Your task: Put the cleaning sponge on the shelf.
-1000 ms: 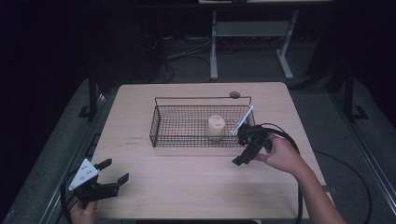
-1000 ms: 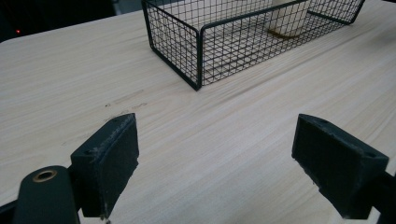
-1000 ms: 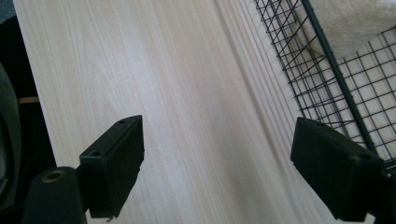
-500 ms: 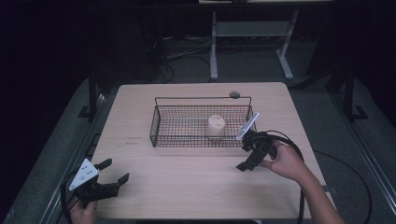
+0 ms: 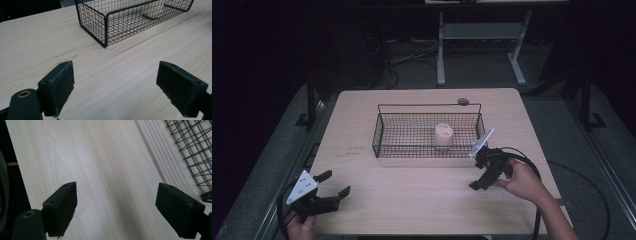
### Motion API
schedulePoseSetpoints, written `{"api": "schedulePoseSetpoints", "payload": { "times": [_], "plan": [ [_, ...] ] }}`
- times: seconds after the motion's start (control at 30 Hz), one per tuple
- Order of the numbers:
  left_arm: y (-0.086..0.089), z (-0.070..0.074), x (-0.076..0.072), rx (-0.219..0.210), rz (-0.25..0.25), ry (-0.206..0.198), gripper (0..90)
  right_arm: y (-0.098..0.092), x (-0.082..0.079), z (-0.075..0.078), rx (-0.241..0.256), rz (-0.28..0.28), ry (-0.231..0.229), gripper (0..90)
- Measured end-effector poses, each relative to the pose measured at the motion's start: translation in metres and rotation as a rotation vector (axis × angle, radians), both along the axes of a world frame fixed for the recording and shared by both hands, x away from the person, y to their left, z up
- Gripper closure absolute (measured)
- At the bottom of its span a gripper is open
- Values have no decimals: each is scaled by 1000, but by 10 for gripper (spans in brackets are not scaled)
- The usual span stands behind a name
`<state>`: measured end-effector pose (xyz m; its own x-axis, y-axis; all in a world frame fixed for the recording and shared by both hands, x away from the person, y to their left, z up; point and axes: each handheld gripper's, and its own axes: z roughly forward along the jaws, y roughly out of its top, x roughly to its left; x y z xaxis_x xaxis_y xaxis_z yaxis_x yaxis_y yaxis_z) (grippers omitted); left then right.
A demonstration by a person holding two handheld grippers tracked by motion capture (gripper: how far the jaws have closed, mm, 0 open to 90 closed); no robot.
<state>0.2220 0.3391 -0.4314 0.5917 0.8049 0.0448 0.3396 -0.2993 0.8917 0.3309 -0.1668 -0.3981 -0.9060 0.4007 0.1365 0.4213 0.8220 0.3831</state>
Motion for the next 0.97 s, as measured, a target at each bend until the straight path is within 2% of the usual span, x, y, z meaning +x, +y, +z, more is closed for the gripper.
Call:
{"api": "schedulePoseSetpoints", "payload": {
  "times": [0.3,0.37,0.97],
  "plan": [
    [0,-1,0,2,-6,-1,140,-5,-8,-6,1,-6,-3,168],
    [0,-1,0,4,-7,0,140,-7,-9,-7,16,-4,-3,169],
    [-4,-2,0,22,-24,0,140,-24,-29,-18,44,-35,-3,168]
  ]
}}
